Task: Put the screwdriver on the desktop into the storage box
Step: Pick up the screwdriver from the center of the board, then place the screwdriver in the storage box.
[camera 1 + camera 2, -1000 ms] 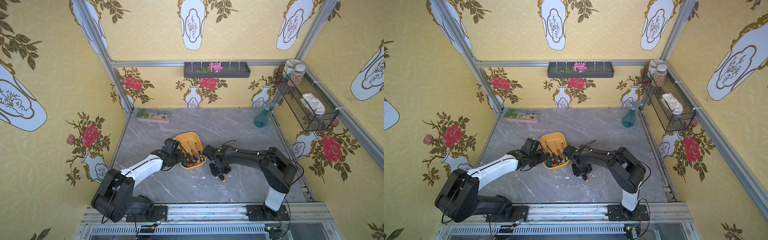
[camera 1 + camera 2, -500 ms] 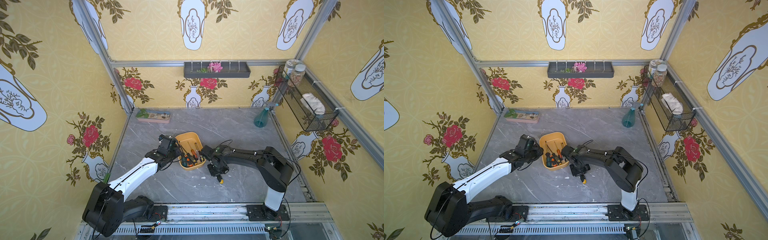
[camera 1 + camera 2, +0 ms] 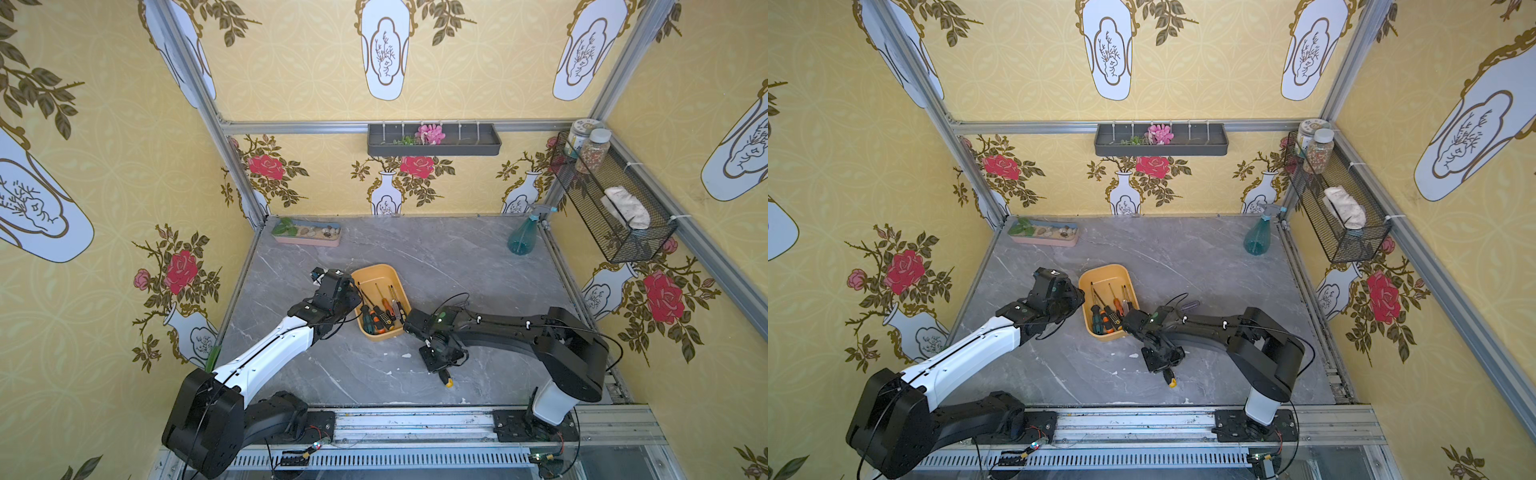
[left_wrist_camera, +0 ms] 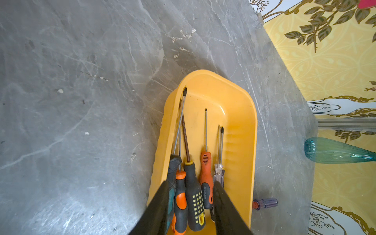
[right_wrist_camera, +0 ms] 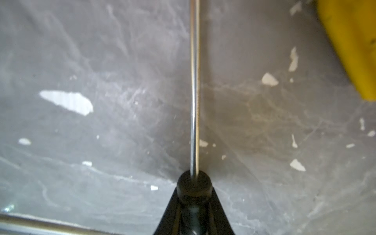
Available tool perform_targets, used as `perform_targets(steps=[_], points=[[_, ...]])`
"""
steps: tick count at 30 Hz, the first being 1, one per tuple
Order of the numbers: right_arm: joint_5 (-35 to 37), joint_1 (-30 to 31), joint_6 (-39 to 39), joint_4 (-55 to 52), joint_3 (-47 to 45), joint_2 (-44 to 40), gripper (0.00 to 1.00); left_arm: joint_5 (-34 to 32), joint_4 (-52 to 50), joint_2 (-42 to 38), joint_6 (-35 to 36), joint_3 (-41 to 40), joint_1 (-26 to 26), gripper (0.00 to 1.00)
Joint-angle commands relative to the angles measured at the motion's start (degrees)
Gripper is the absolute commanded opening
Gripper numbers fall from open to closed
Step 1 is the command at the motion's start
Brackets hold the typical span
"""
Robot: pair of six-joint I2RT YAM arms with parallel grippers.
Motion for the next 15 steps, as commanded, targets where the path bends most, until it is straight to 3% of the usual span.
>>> perform_targets(steps=[1,8,15], points=[[-0.9,0.0,1.5,-4.0,-0.3,-3.3,0.09,-0.6,1.8,0.0,-1.3,-0.4,0.1,0.39],[-1.0,-2.5,0.8,-7.4,6.2,-7.2,0.08,0.1,3.2,-0.3,-2.4,-1.7,0.2,0.40],[-1.1,-5.7,-2.3,-5.9,25.9,4.2,0.08,2.3,4.4,-0.9,-2.4,-3.6,0.4,0.41]])
